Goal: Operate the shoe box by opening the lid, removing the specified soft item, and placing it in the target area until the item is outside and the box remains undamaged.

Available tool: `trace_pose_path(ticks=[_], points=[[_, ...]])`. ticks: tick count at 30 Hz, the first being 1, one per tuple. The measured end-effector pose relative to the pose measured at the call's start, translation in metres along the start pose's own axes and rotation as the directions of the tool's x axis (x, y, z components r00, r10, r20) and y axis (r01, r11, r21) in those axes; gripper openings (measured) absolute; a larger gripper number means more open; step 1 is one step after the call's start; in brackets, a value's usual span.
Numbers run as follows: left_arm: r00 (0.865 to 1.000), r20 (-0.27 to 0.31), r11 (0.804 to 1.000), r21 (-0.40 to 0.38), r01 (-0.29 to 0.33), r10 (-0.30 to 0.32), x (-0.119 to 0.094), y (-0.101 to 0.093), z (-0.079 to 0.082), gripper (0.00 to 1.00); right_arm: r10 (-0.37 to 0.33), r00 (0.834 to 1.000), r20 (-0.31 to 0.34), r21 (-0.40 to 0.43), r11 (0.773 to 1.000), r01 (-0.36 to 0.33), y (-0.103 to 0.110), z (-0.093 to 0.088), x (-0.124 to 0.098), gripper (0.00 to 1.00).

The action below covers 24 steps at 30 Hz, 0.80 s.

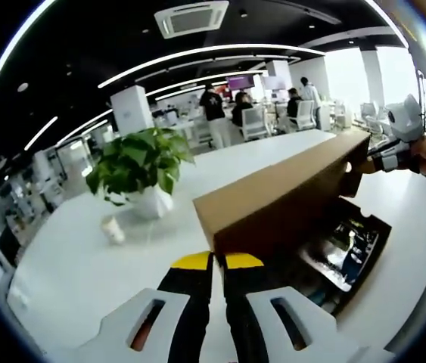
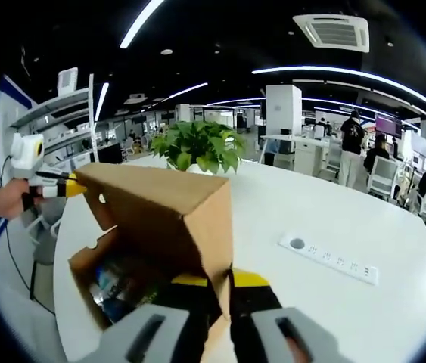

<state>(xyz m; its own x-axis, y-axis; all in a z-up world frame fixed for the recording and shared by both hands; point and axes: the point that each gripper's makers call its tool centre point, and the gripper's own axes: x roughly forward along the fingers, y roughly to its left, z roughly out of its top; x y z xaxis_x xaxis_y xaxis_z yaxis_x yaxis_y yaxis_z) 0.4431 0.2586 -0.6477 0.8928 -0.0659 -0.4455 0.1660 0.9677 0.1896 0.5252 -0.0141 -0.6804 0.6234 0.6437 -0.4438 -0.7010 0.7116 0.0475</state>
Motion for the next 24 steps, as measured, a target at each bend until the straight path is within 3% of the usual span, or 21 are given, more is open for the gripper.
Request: trace_pose_path(ticks=[24], points=[[0.996,-0.081,0.999,-0.036,0.030,-0.033,0.030,-0.002,-0.031,0.03,0.012,1.000,-0.002,0.011,1.000,-0.012,-0.010,-0.004,0.015,0.03]])
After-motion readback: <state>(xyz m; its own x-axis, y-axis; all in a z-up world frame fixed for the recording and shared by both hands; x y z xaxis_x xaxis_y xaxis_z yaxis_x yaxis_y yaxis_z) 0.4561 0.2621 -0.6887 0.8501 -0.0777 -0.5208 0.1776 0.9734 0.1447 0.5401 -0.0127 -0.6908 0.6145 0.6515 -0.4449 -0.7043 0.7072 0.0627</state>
